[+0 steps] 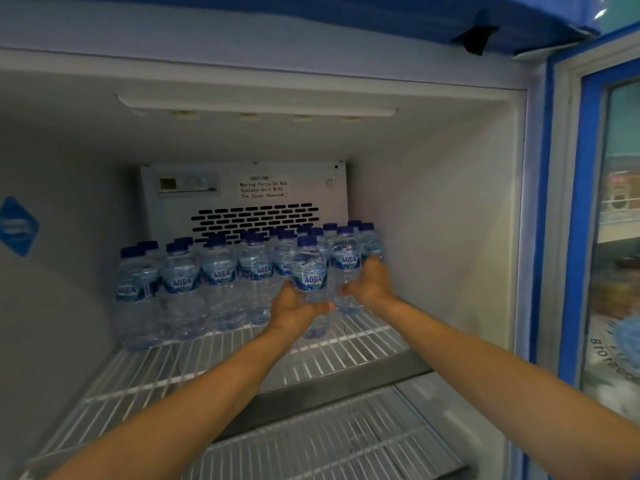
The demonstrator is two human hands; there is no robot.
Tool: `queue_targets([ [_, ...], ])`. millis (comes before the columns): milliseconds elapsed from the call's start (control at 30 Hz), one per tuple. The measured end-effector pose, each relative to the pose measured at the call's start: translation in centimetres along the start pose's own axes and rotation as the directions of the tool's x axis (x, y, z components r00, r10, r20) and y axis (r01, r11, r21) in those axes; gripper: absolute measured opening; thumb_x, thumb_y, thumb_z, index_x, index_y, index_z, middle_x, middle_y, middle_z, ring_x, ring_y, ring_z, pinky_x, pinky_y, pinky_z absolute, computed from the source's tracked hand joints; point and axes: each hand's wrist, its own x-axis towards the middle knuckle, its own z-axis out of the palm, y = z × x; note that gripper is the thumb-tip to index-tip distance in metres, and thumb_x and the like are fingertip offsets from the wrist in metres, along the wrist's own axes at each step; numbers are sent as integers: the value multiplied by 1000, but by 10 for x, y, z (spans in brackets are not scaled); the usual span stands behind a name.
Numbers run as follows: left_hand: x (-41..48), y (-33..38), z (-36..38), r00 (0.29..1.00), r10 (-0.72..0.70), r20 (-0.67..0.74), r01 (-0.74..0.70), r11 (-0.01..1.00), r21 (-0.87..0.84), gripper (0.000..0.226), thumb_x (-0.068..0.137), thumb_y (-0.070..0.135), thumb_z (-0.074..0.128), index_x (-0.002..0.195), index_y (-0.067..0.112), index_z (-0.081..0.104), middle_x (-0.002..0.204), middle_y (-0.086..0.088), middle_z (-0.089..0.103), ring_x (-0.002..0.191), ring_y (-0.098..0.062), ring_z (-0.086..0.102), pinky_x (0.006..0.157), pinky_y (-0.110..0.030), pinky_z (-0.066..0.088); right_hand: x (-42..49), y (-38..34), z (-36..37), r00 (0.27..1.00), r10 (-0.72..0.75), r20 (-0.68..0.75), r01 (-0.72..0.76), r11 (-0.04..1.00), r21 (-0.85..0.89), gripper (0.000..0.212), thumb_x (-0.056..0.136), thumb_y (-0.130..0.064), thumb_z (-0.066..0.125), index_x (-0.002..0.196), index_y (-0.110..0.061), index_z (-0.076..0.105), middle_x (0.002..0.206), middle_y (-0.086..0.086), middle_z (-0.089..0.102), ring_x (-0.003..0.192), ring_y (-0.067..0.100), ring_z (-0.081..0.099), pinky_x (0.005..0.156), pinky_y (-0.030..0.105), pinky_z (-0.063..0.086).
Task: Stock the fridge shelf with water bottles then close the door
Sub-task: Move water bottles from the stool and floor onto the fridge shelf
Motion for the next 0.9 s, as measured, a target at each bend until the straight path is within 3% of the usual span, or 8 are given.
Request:
queue_targets([
  [167,1,-3,1,1000,14,0,-14,999,-30,68,68,9,83,126,9,48,117,-5,62,103,-19,58,91,-29,44,2,5,2,999,-13,-35,12,999,-37,64,70,-2,82,123,-1,45,118,13,59,107,25,59,81,24,45],
  [333,0,-1,0,1000,18,3,-18,1000,-6,67,70,13,83,125,10,46,117,-3,61,103,-19,56,91,-29,43,5,2,6,999,-13,-35,10,998,-65,75,70,-2,83,130,-2,38,122,16,58,111,27,59,95,40,51],
  [600,-8,5,0,1000,14,0,-14,1000,-10,65,73,12,80,126,9,43,110,-2,57,97,-17,54,82,-25,42,12,1,10,997,-23,-70,13,990,-138,64,77,3,74,130,0,37,115,18,60,100,30,62,85,40,55],
  [800,-12,8,1,1000,22,-1,-22,999,-24,64,74,13,79,127,8,43,109,-2,56,97,-16,53,82,-26,40,8,4,11,999,8,-47,-14,992,-128,65,77,-4,77,129,-1,37,114,16,60,101,30,62,76,32,52],
  [900,-16,9,0,1000,28,3,-28,998,-55,61,76,10,77,127,8,44,102,2,55,95,-15,52,83,-26,40,5,7,6,1000,23,-13,-24,993,-120,54,78,-4,76,122,1,46,108,13,61,97,24,61,74,27,49],
])
